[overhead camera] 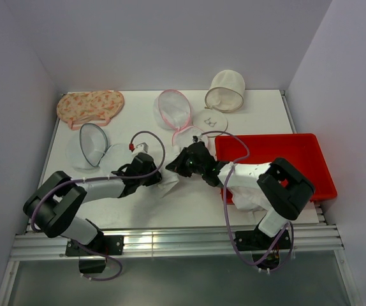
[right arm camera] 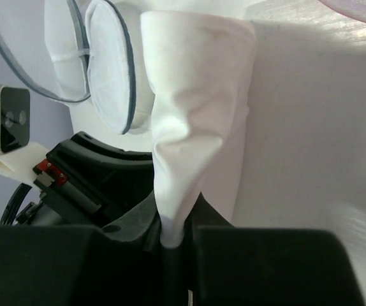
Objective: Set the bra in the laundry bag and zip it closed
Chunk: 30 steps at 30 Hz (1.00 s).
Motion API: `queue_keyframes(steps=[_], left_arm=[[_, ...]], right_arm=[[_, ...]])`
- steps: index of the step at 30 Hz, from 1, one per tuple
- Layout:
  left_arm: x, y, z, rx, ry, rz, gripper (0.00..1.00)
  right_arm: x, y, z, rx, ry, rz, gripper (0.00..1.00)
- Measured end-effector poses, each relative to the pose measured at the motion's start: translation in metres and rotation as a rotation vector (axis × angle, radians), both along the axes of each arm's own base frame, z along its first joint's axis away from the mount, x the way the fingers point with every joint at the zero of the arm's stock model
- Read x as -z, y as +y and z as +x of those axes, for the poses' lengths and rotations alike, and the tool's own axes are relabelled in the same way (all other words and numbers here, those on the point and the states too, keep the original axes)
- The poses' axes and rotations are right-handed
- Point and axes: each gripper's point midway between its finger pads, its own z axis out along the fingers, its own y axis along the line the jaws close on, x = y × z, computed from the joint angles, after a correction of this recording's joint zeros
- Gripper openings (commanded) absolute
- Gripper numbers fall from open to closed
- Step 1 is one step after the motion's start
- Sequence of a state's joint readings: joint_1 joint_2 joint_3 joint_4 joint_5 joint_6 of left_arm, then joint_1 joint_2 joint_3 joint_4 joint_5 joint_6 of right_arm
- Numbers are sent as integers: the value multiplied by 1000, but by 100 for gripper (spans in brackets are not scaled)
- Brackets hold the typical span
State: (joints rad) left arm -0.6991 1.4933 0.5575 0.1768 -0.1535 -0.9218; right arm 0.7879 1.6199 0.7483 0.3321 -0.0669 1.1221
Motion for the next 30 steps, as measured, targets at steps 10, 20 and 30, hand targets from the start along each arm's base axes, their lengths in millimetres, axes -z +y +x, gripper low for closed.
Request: queue_keyframes(steps=[10, 20, 30], left_arm=[[-18, 23, -13, -48, 37, 71, 56], [-67, 75, 4, -329, -24, 53, 65], [-45, 82, -4, -635, 72, -120, 66]], right_arm=[[-7, -14, -4, 9, -16, -65, 0], [-33, -33, -5, 38, -85, -104, 0], [-56, -54, -10, 57, -146, -150, 0]])
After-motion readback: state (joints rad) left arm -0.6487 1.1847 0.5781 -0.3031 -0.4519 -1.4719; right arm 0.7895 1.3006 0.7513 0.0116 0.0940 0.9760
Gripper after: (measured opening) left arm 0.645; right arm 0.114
